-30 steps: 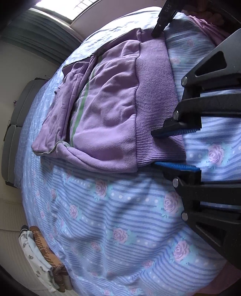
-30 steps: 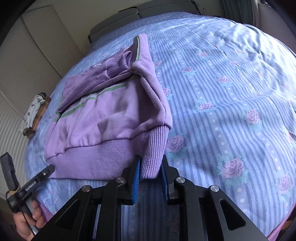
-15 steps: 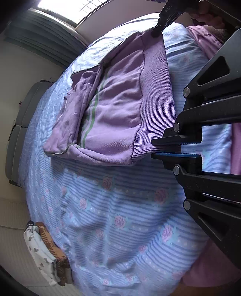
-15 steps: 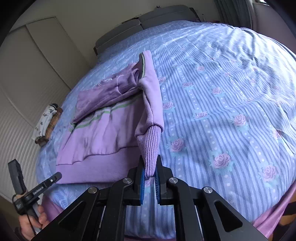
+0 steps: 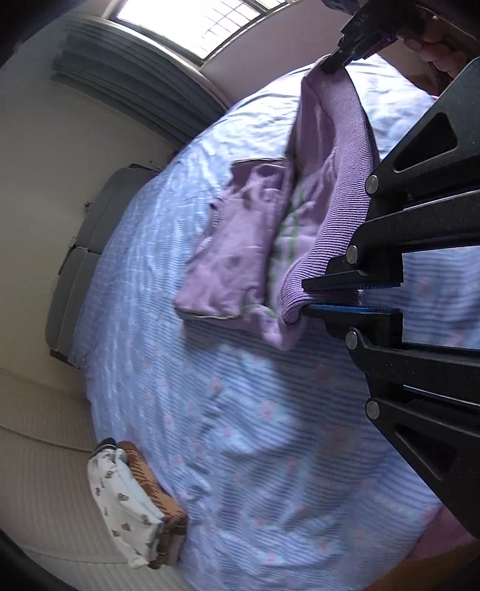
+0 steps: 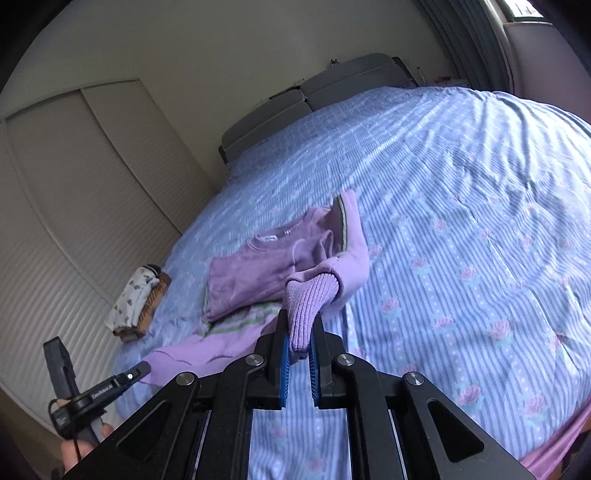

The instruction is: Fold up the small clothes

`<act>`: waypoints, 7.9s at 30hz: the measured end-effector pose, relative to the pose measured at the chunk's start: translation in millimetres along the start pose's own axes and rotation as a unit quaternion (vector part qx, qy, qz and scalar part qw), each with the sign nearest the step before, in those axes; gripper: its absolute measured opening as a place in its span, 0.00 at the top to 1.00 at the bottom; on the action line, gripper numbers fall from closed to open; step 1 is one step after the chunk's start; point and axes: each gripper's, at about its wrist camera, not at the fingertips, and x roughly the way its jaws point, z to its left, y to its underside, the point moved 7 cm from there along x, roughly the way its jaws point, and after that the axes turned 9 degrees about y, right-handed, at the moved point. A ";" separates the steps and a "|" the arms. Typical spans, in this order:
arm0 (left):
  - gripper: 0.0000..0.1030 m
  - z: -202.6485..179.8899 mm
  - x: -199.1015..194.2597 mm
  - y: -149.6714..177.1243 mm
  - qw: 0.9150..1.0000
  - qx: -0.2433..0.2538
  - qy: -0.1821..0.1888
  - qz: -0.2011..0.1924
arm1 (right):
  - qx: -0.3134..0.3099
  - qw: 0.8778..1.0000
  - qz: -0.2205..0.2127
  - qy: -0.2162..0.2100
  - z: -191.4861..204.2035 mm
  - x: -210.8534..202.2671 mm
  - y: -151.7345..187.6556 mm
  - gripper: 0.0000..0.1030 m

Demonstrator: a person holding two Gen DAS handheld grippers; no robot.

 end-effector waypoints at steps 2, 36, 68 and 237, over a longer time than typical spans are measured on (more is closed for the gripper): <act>0.92 -3.8 5.1 -25.3 1.000 -0.003 0.007 -0.018 | 0.002 1.000 -0.013 -0.004 6.4 6.4 -17.5 0.91; 0.74 43.4 227.8 -151.2 0.999 0.022 -0.021 0.045 | 0.023 0.994 0.066 0.082 -14.5 272.5 -115.5 0.72; 0.83 42.3 207.9 -140.5 0.997 0.041 -0.035 0.056 | -0.123 0.981 0.004 0.150 -6.9 236.2 -130.7 0.93; 0.23 47.3 126.8 -82.9 0.998 0.005 -0.008 0.062 | -0.127 0.990 0.064 0.009 91.8 151.1 -32.0 0.16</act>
